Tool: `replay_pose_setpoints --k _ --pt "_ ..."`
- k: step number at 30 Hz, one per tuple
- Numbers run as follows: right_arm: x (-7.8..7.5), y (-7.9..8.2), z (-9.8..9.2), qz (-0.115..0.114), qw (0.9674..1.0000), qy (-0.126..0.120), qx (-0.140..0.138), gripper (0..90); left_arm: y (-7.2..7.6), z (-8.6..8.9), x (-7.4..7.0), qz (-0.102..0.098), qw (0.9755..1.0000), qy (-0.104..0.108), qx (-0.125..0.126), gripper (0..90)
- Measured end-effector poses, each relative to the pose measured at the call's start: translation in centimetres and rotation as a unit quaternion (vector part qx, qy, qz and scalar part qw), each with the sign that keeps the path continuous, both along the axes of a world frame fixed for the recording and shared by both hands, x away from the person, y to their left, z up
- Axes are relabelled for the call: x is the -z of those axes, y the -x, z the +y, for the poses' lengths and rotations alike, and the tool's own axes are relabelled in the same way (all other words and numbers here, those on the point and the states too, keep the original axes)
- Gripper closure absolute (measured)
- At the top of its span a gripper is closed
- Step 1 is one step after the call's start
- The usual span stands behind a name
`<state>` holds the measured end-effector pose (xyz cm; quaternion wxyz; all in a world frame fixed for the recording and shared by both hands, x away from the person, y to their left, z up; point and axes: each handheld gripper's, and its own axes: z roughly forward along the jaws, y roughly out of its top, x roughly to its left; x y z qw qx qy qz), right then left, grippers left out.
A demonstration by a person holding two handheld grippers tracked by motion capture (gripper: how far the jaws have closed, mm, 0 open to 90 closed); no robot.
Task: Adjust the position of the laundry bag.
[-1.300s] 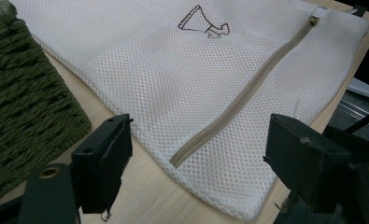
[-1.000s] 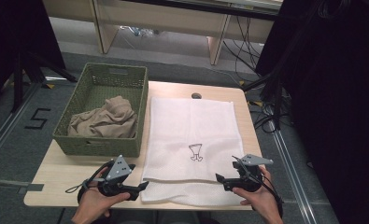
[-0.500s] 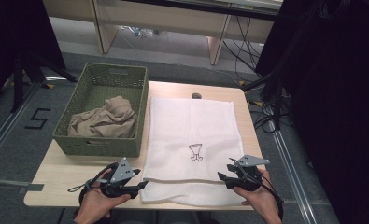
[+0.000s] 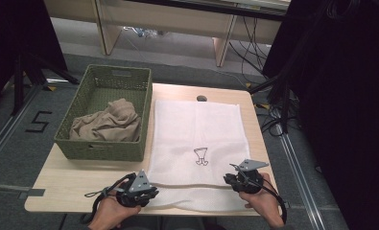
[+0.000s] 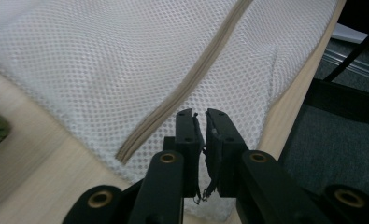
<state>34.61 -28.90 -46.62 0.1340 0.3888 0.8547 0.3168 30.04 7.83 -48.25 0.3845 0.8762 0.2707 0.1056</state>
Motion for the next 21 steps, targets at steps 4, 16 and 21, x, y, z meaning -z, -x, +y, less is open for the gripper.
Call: replay_pose_setpoints --k 4,16,21 --pt "0.9 -1.1 0.3 0.011 0.9997 0.011 -0.02 85.5 -0.3 -1.4 0.9 0.016 0.9999 0.001 0.007 87.0" --pt "2.4 -2.5 1.3 0.055 0.9976 0.025 -0.033 89.0 -1.1 -2.3 2.5 0.02 0.9996 -0.022 0.0 89.5" --pt "2.7 -3.0 1.3 0.053 0.9976 0.026 -0.036 90.0 -1.3 -2.4 2.5 0.018 0.9996 -0.023 -0.002 89.6"
